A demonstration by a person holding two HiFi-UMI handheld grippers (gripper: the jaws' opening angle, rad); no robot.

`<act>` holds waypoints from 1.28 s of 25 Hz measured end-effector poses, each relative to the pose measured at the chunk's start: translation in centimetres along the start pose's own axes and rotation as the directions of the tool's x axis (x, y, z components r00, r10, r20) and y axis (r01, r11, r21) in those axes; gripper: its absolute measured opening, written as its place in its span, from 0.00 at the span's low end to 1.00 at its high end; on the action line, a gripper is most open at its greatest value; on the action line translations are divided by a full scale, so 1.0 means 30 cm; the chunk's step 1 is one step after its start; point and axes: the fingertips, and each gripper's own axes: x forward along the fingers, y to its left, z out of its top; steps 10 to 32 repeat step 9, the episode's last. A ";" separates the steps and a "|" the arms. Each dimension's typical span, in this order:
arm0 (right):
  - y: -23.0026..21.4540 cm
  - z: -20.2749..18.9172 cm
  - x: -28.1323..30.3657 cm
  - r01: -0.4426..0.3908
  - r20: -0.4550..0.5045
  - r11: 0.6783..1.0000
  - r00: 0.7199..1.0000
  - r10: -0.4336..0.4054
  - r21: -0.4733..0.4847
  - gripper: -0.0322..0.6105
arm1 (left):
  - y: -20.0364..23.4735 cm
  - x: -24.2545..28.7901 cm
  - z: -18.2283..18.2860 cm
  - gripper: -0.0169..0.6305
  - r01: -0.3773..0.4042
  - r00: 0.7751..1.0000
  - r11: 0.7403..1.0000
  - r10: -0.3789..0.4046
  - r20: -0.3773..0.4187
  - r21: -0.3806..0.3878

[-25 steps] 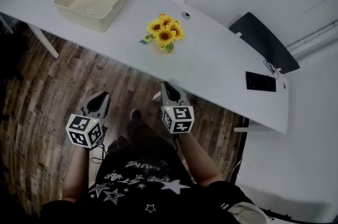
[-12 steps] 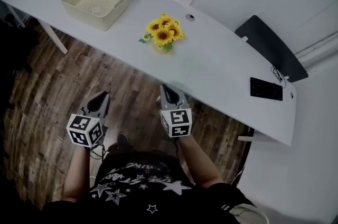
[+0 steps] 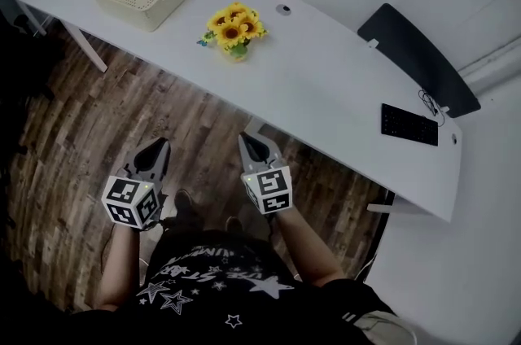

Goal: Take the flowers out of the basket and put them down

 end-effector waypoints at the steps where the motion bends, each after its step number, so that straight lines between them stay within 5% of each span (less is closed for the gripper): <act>1: -0.001 -0.005 -0.016 -0.005 -0.004 1.000 1.000 0.005 -0.004 0.05 | -0.019 -0.007 -0.003 0.08 -0.004 1.000 1.000 0.004 0.006 0.002; 9: 0.032 -0.006 -0.148 -0.074 0.012 0.996 0.997 0.075 -0.051 0.05 | -0.110 -0.098 -0.035 0.07 -0.064 0.996 0.998 0.064 0.060 -0.003; 32: 0.032 -0.006 -0.148 -0.074 0.012 0.996 0.997 0.075 -0.051 0.05 | -0.110 -0.098 -0.035 0.07 -0.064 0.996 0.998 0.064 0.060 -0.003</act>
